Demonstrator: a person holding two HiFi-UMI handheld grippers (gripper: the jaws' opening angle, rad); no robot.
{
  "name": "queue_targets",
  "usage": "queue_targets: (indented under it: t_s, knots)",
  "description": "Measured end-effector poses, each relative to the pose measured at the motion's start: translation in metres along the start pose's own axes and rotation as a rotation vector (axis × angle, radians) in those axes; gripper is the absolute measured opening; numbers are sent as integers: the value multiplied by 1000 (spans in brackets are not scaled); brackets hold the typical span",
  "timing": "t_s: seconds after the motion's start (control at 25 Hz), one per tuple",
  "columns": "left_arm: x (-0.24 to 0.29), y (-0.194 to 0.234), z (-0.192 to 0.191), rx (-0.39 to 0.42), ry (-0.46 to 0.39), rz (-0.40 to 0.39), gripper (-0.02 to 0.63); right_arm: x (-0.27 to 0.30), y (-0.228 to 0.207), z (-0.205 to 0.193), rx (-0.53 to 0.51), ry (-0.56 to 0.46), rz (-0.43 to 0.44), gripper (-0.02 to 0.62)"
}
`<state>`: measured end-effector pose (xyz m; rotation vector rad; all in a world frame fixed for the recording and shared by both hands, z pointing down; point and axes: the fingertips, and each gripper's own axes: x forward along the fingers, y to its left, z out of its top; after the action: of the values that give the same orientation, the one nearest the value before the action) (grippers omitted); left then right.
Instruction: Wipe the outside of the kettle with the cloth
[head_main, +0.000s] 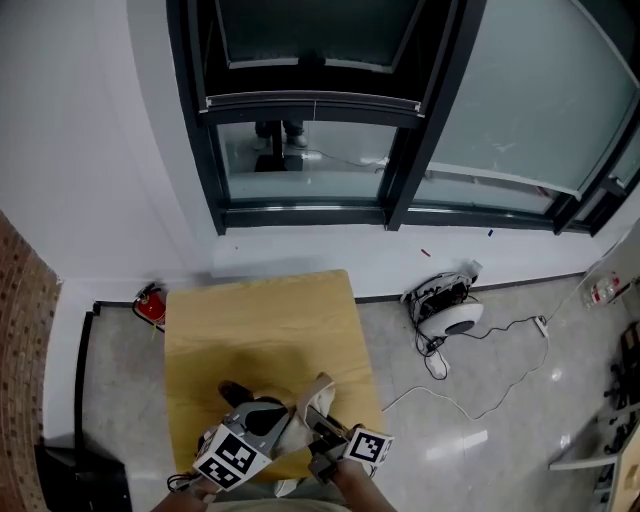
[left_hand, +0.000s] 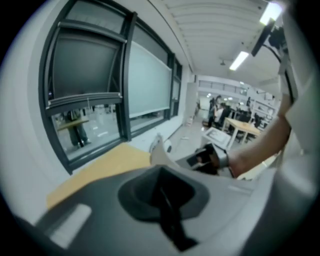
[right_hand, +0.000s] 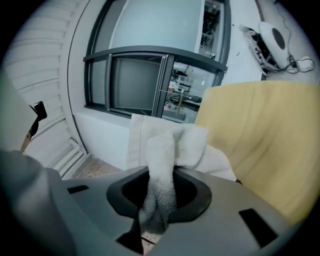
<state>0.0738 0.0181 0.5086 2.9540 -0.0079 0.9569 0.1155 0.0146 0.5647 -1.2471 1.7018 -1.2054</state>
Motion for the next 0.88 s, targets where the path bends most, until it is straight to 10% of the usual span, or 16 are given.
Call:
queue_targets:
  t_s: [0.16, 0.36, 0.56, 0.76, 0.88]
  knots:
    - [-12, 8, 4, -143, -135, -14, -3, 15, -67, -5, 30, 161, -229, 92]
    - [-20, 18, 7, -263, -230, -47, -3, 25, 8, -2, -169, 222, 15, 92]
    - [-13, 9, 4, -155, -170, -18, -3, -1, -122, -20, 190, 138, -361, 92]
    - [-12, 8, 4, -103, -148, 21, -3, -9, -15, -14, 79, 12, 44, 92]
    - [-11, 9, 4, -95, -139, 15, -3, -31, -104, -38, 342, -62, -247, 92]
